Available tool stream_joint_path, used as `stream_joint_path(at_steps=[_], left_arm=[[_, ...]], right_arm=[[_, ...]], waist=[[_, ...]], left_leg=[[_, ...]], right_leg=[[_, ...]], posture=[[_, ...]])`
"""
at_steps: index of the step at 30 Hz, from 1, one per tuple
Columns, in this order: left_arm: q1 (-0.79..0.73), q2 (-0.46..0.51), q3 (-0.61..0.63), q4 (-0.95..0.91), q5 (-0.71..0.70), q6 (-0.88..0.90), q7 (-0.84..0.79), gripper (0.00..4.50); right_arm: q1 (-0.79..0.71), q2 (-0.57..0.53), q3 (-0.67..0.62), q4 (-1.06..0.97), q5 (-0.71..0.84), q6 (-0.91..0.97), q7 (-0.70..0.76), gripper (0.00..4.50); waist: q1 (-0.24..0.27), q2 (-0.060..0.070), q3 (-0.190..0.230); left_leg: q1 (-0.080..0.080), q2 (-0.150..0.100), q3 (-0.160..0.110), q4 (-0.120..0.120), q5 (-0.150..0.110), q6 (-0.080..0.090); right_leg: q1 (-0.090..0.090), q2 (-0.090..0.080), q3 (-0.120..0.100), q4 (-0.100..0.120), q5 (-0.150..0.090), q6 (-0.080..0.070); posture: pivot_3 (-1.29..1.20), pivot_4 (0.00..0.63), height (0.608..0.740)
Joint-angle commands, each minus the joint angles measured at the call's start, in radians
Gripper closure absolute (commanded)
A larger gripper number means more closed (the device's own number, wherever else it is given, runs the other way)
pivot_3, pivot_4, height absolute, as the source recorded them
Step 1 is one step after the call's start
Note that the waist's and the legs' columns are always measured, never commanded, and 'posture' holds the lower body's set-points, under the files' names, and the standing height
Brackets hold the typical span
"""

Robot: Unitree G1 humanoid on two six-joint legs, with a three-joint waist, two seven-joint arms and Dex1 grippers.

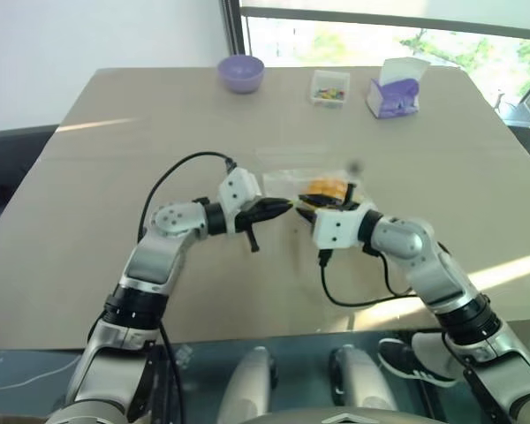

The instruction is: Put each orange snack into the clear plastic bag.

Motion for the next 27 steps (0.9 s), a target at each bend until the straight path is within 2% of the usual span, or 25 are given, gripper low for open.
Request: stream_joint_path(at_steps=[1,18,21,22,27], left_arm=[[-0.022,0.004,0.016,-0.034,-0.006,-0.011,-0.001,4.5],[-0.023,0.001,0.016,-0.04,-0.004,-0.003,0.008,4.5],[-0.027,0.001,0.015,-0.035,-0.003,-0.005,0.01,4.5],[-0.027,0.001,0.015,-0.035,-0.003,-0.005,0.01,4.5],[-0.027,0.001,0.015,-0.032,-0.003,-0.006,0.012,4.5]], right_arm=[[-0.026,0.004,-0.016,-0.011,-0.002,-0.029,-0.016,3.41],[-0.037,0.013,-0.02,-0.008,-0.01,-0.044,-0.02,3.41],[-0.04,0.014,-0.02,-0.003,-0.011,-0.045,-0.021,4.31],[-0.04,0.014,-0.02,-0.003,-0.011,-0.045,-0.022,4.46],[-0.041,0.015,-0.021,-0.001,-0.012,-0.046,-0.024,4.46]], waist=[[0.0,0.0,0.0],[0.0,0.0,0.0],[0.0,0.0,0.0],[0.0,0.0,0.0],[0.0,0.0,0.0]], left_leg=[[0.0,0.0,0.0,0.0,0.0,0.0],[0.0,0.0,0.0,0.0,0.0,0.0],[0.0,0.0,0.0,0.0,0.0,0.0],[0.0,0.0,0.0,0.0,0.0,0.0],[0.0,0.0,0.0,0.0,0.0,0.0]], right_leg=[[0.0,0.0,0.0,0.0,0.0,0.0],[0.0,0.0,0.0,0.0,0.0,0.0],[0.0,0.0,0.0,0.0,0.0,0.0],[0.0,0.0,0.0,0.0,0.0,0.0],[0.0,0.0,0.0,0.0,0.0,0.0]], posture=[[0.0,0.15,0.74],[0.0,0.15,0.74],[0.0,0.15,0.74],[0.0,0.15,0.74],[0.0,0.15,0.74]])
